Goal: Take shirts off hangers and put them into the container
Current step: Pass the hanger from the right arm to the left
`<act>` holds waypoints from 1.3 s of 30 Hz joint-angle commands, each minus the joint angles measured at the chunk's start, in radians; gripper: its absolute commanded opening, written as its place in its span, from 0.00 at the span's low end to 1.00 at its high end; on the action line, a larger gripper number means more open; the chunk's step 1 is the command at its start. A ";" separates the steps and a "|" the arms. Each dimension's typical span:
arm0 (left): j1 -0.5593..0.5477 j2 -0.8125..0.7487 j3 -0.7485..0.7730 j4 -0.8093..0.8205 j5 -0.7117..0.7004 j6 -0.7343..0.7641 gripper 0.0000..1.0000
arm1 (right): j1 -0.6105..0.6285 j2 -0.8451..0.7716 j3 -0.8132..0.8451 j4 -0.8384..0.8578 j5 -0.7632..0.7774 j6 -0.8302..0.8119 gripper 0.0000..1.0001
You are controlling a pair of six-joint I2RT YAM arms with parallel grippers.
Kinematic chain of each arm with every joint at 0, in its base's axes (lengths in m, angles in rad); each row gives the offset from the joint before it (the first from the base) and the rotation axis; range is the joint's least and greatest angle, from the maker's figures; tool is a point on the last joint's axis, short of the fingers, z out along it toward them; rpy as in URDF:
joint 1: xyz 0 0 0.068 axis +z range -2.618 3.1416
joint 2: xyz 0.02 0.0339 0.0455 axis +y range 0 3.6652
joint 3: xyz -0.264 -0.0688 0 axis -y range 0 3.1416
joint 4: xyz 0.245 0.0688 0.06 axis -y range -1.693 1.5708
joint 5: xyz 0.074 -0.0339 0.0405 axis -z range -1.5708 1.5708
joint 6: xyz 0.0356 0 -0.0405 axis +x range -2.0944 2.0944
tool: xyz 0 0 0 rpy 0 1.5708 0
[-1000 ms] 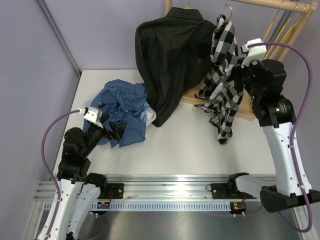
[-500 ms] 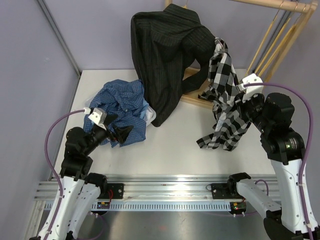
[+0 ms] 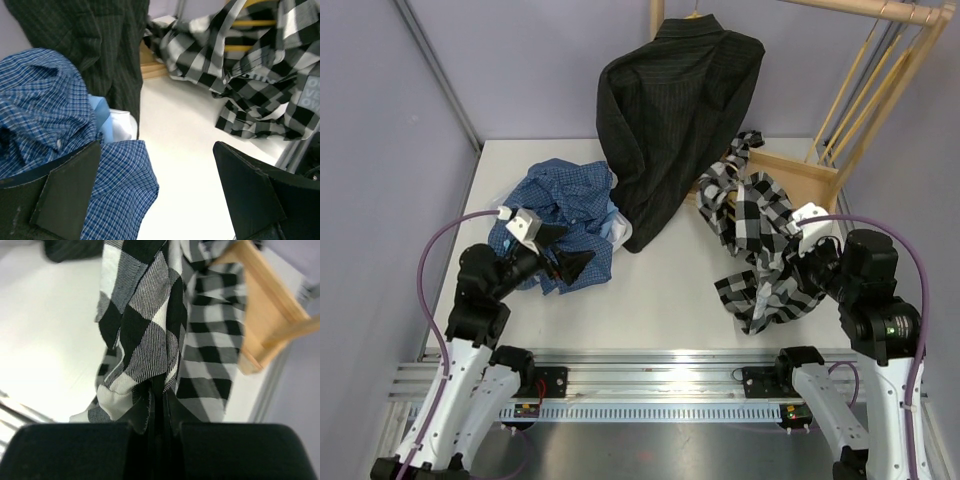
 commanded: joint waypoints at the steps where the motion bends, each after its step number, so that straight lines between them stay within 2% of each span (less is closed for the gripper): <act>1: -0.036 0.020 0.017 0.122 0.084 -0.019 0.99 | 0.003 0.022 0.033 -0.026 -0.264 -0.100 0.00; 6: -0.160 0.050 0.071 0.121 0.079 0.093 0.99 | 0.031 0.091 0.088 -0.110 -0.469 -0.224 0.00; 9: -0.301 0.070 0.102 0.118 0.097 0.179 0.98 | 0.029 0.162 0.122 -0.148 -0.591 -0.292 0.00; 14: -0.473 0.115 0.051 0.276 0.128 0.168 0.95 | 0.031 0.242 0.162 -0.196 -0.708 -0.368 0.00; 18: -0.658 0.200 0.045 0.329 0.000 0.175 0.94 | 0.031 0.282 0.174 -0.215 -0.773 -0.390 0.00; 21: -0.726 0.297 0.059 0.348 -0.088 0.208 0.92 | 0.031 0.282 0.174 -0.224 -0.805 -0.399 0.00; 27: -0.798 0.385 0.057 0.411 -0.234 0.233 0.88 | 0.031 0.239 0.152 -0.210 -0.799 -0.381 0.00; 35: -0.814 0.386 0.031 0.402 -0.504 0.247 0.91 | 0.031 0.214 0.137 -0.211 -0.802 -0.379 0.00; 39: -0.812 0.366 0.022 0.399 -0.579 0.256 0.91 | 0.031 0.210 0.129 -0.210 -0.800 -0.379 0.00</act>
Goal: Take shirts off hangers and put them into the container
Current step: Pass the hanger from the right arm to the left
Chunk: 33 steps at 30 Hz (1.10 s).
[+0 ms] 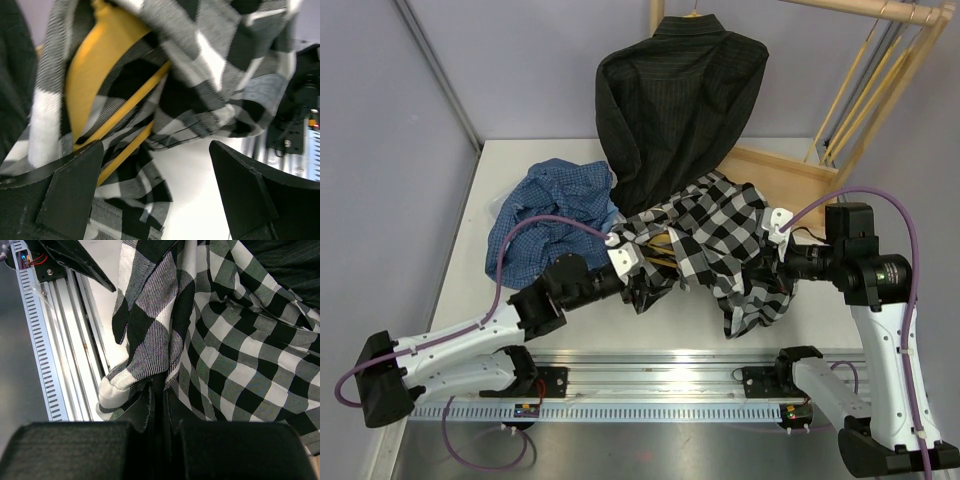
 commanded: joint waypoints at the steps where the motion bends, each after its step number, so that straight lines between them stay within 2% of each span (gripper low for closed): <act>1: -0.002 -0.033 -0.017 0.071 -0.136 0.032 0.91 | 0.008 -0.016 0.008 0.023 -0.103 -0.015 0.00; 12: -0.002 -0.136 -0.068 0.111 -0.147 0.130 0.93 | 0.008 -0.011 0.000 0.012 -0.123 -0.027 0.00; 19: -0.002 -0.065 -0.034 0.136 -0.098 0.217 0.92 | 0.008 -0.002 0.003 -0.005 -0.143 -0.045 0.00; 26: 0.000 -0.001 -0.003 0.202 -0.081 0.242 0.89 | 0.007 -0.008 -0.005 -0.019 -0.150 -0.058 0.00; 33: 0.000 -0.001 0.007 0.235 -0.053 0.231 0.87 | 0.007 -0.014 -0.021 -0.029 -0.147 -0.074 0.00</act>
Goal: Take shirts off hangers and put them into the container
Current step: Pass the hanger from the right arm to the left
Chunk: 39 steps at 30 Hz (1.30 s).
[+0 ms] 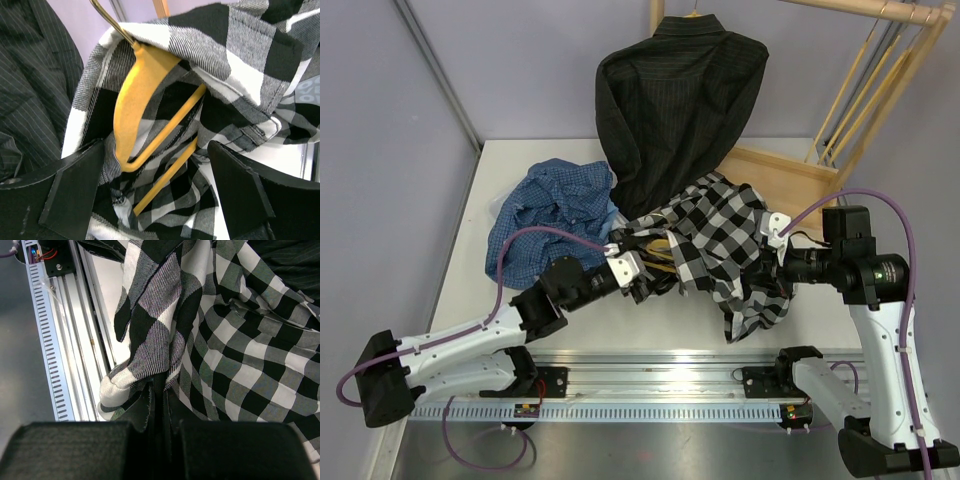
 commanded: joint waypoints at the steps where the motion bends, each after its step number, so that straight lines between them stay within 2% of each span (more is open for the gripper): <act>1: 0.000 -0.005 0.049 0.114 0.035 0.006 0.87 | 0.007 -0.017 -0.004 0.009 -0.124 -0.035 0.00; 5: 0.000 -0.003 0.057 0.111 0.080 0.003 0.81 | 0.008 -0.016 -0.009 0.009 -0.133 -0.036 0.00; 9: 0.000 0.020 0.081 0.095 0.123 -0.003 0.60 | 0.008 -0.010 -0.007 0.006 -0.141 -0.046 0.00; 10: 0.000 0.030 0.086 0.096 0.132 -0.006 0.49 | 0.008 -0.010 -0.007 0.006 -0.142 -0.046 0.00; 12: 0.000 0.040 0.092 0.098 0.141 -0.009 0.45 | 0.008 -0.008 -0.007 0.003 -0.144 -0.049 0.00; 16: 0.000 0.064 0.112 0.078 0.166 -0.006 0.45 | 0.007 -0.010 -0.010 -0.003 -0.143 -0.055 0.00; 19: 0.000 0.075 0.133 0.041 0.193 0.002 0.40 | 0.008 -0.013 -0.010 -0.005 -0.133 -0.059 0.00; 22: 0.000 0.081 0.150 0.001 0.212 0.009 0.24 | 0.008 -0.008 -0.005 0.006 -0.113 -0.052 0.00; 23: 0.001 0.081 0.155 -0.007 0.213 0.011 0.16 | 0.008 -0.010 -0.002 0.023 -0.095 -0.038 0.00; 27: 0.004 0.075 0.164 -0.053 0.226 0.026 0.01 | 0.008 -0.002 0.005 0.070 -0.046 0.008 0.00; 30: 0.012 0.073 0.173 -0.080 0.238 0.025 0.00 | 0.007 0.015 0.018 0.109 -0.015 0.045 0.00; 34: 0.037 0.073 0.181 -0.080 0.224 -0.009 0.00 | 0.008 0.038 0.028 0.172 0.025 0.117 0.08; 37: 0.060 0.076 0.195 -0.079 0.192 -0.067 0.00 | 0.007 0.055 0.039 0.233 0.070 0.192 0.31; 38: 0.064 0.078 0.201 -0.082 0.181 -0.083 0.00 | 0.008 0.059 0.048 0.251 0.080 0.221 0.42; 39: 0.067 0.081 0.205 -0.085 0.169 -0.115 0.00 | 0.007 0.065 0.054 0.259 0.089 0.235 0.48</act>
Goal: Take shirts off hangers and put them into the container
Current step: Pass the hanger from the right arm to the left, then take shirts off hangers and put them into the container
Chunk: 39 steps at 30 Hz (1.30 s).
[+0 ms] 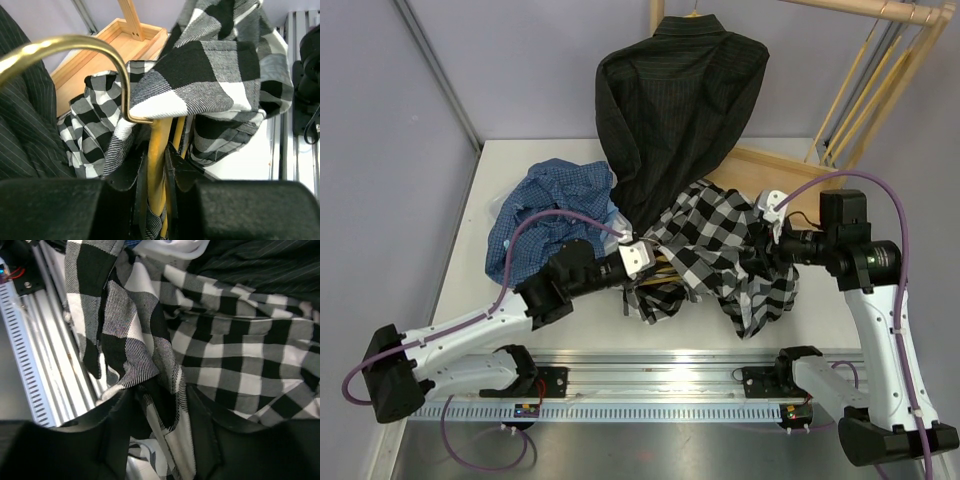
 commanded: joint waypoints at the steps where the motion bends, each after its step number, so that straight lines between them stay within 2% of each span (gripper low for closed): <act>1: 0.018 0.009 0.082 0.063 -0.053 -0.108 0.00 | 0.005 0.018 0.061 0.126 0.034 0.125 0.53; 3: 0.022 0.015 0.097 0.053 -0.088 -0.154 0.00 | 0.007 0.023 0.092 0.137 0.048 0.162 0.69; 6: 0.026 0.026 0.116 0.039 -0.142 -0.213 0.00 | 0.007 0.030 0.139 0.142 0.063 0.197 0.80; 13: 0.032 0.061 0.169 -0.004 -0.182 -0.323 0.00 | 0.007 0.038 0.241 0.123 0.065 0.272 0.87; 20: 0.032 0.081 0.223 -0.053 -0.235 -0.418 0.00 | 0.007 0.059 0.324 0.045 -0.038 0.329 0.90; 24: 0.032 0.087 0.251 -0.058 -0.245 -0.469 0.00 | 0.010 0.118 0.292 -0.025 -0.131 0.363 0.87; 31: 0.032 0.101 0.295 -0.065 -0.235 -0.527 0.00 | 0.067 0.162 0.147 0.042 0.020 0.485 0.83; 39: 0.032 0.104 0.298 -0.047 -0.205 -0.549 0.00 | 0.136 0.220 0.139 0.142 0.040 0.585 0.80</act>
